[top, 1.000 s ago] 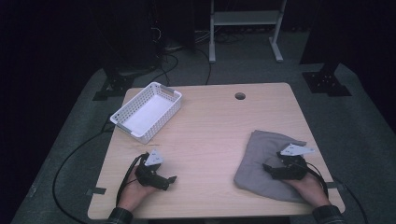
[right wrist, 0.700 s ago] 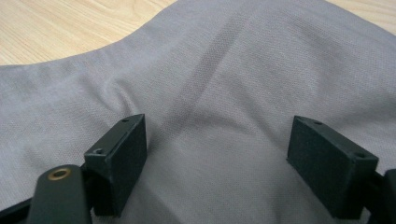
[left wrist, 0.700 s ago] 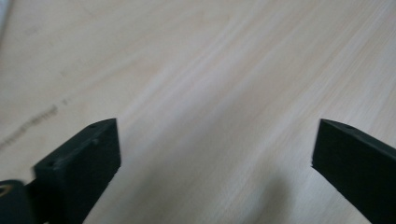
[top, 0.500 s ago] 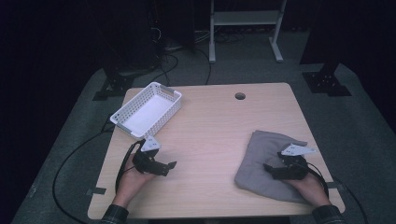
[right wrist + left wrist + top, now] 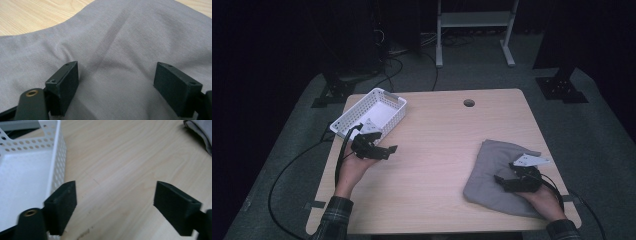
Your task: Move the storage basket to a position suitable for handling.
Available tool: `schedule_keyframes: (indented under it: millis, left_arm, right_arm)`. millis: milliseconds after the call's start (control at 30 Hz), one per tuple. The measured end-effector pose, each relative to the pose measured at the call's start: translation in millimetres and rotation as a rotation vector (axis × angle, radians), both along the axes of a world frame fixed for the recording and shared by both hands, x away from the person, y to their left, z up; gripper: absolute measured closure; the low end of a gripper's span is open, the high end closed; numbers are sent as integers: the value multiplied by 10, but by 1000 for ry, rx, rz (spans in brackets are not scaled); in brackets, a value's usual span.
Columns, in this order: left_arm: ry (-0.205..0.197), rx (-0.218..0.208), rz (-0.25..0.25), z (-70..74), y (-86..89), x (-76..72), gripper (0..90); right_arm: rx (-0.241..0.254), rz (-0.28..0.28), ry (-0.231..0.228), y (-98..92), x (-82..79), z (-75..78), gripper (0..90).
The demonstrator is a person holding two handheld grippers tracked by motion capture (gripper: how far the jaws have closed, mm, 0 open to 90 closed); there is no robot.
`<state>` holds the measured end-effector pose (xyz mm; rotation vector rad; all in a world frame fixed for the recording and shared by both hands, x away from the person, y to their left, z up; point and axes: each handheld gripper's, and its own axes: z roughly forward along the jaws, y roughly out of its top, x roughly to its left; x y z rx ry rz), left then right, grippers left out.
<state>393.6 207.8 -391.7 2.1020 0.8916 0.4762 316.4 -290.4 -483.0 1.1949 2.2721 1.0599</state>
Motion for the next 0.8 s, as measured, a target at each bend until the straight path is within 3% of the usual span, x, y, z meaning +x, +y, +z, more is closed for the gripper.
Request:
schedule_keyframes:
  millis: [100,300,567,667,800]
  left_arm:
    - [-10,-1,18,13,19,105,240]
    - [-14,68,82,-25,57,302,374]
    - [15,107,159,-63,203,501,491]
    - [53,121,186,-101,250,541,552]
    - [126,121,174,-166,310,583,662]
  right_arm:
    - [-1,2,-2,-1,1,-1,187]
    - [1,4,-1,-2,2,-1,187]
    - [4,4,2,-4,3,-1,187]
    - [4,4,1,-4,3,-1,188]
    - [3,5,0,-4,3,-1,188]
